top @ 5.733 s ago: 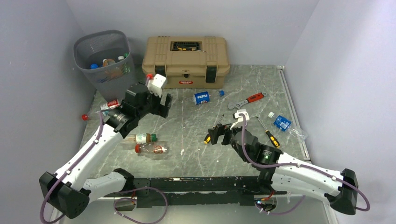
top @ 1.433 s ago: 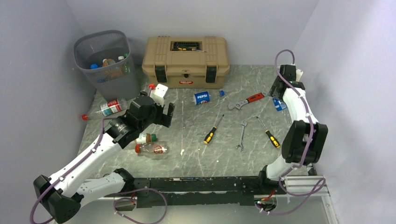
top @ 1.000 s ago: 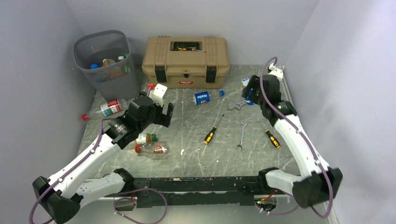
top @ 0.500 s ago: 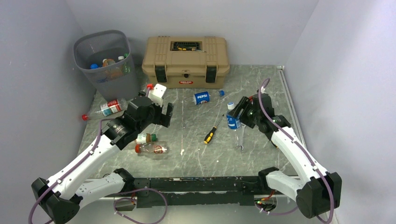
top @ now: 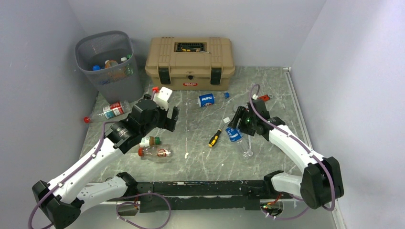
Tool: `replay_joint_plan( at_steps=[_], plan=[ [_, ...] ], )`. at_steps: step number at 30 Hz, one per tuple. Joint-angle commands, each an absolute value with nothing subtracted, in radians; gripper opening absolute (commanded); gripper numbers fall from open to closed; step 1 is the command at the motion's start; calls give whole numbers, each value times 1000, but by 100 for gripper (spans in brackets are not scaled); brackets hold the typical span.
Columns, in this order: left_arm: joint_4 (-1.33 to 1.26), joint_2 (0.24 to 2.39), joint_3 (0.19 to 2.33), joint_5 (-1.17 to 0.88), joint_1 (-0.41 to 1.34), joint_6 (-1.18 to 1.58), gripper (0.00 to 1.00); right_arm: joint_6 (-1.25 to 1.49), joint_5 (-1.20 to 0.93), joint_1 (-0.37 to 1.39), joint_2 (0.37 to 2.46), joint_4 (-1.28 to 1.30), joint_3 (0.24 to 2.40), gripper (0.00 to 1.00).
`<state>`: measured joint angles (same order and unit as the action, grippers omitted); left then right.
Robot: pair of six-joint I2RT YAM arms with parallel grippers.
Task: Put the plastic bottles in the bin
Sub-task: Place the plastic bottle at the center of the board.
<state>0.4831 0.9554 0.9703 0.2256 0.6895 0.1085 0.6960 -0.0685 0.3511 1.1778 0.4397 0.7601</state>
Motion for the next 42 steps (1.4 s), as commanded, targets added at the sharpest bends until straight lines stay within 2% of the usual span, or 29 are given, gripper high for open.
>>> replay_joint_plan(
  at_steps=[1,7,9,10,22,35,42],
  plan=[
    [474,967,980,230,698,97,99,628,-56,362,1194,385,752,61],
    [477,980,980,232,701,94,99,553,-4,434,1195,456,799,85],
    [477,984,980,232,700,94,100,535,10,456,1196,484,810,99],
    [477,985,980,232,700,94,99,531,28,469,1195,501,813,100],
    [482,1012,983,225,701,92,99,438,114,589,1366,652,845,99],
    [483,1027,983,235,702,87,99,496,136,597,1350,580,761,83],
    [482,1026,983,240,702,84,99,609,111,616,1346,496,680,81]
  ],
)
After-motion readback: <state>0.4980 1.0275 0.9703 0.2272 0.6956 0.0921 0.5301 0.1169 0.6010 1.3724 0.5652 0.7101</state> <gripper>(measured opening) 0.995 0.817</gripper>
